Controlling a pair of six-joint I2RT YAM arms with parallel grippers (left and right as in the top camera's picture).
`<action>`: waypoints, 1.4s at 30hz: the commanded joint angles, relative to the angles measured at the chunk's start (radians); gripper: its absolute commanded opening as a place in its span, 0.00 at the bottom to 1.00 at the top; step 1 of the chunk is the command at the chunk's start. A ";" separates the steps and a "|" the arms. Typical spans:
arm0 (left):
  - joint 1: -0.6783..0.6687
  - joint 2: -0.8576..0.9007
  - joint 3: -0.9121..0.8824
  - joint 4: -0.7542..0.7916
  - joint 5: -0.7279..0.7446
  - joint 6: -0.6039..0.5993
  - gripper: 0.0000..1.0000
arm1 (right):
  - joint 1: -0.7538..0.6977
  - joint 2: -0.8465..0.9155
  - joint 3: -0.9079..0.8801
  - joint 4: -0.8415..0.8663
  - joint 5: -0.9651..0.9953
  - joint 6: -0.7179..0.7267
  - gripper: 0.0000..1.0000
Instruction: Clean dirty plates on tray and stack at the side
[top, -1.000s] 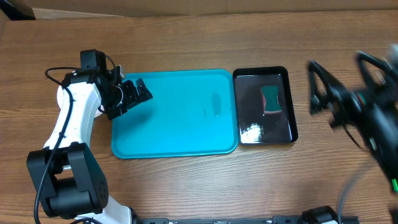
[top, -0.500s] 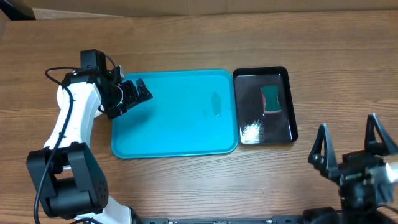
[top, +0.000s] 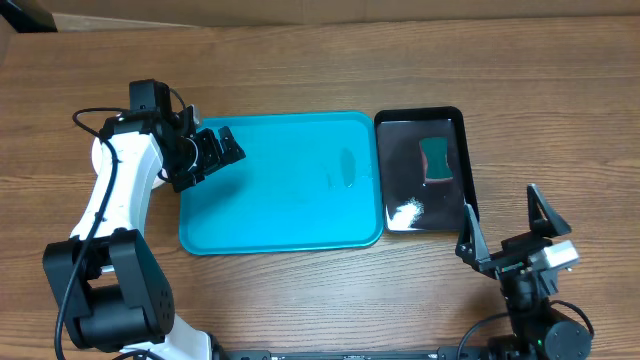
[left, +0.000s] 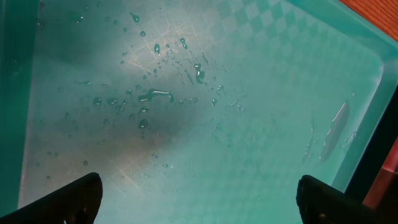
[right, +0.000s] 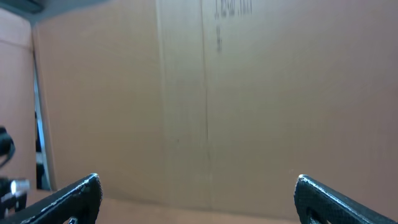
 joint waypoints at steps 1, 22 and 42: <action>-0.004 -0.024 0.012 0.002 -0.007 0.014 1.00 | -0.006 -0.007 -0.017 -0.055 0.009 0.002 1.00; -0.004 -0.024 0.012 0.002 -0.007 0.014 1.00 | -0.006 -0.008 -0.017 -0.419 0.089 -0.101 1.00; -0.003 -0.024 0.012 0.002 -0.007 0.014 1.00 | -0.006 -0.007 -0.017 -0.418 0.089 -0.101 1.00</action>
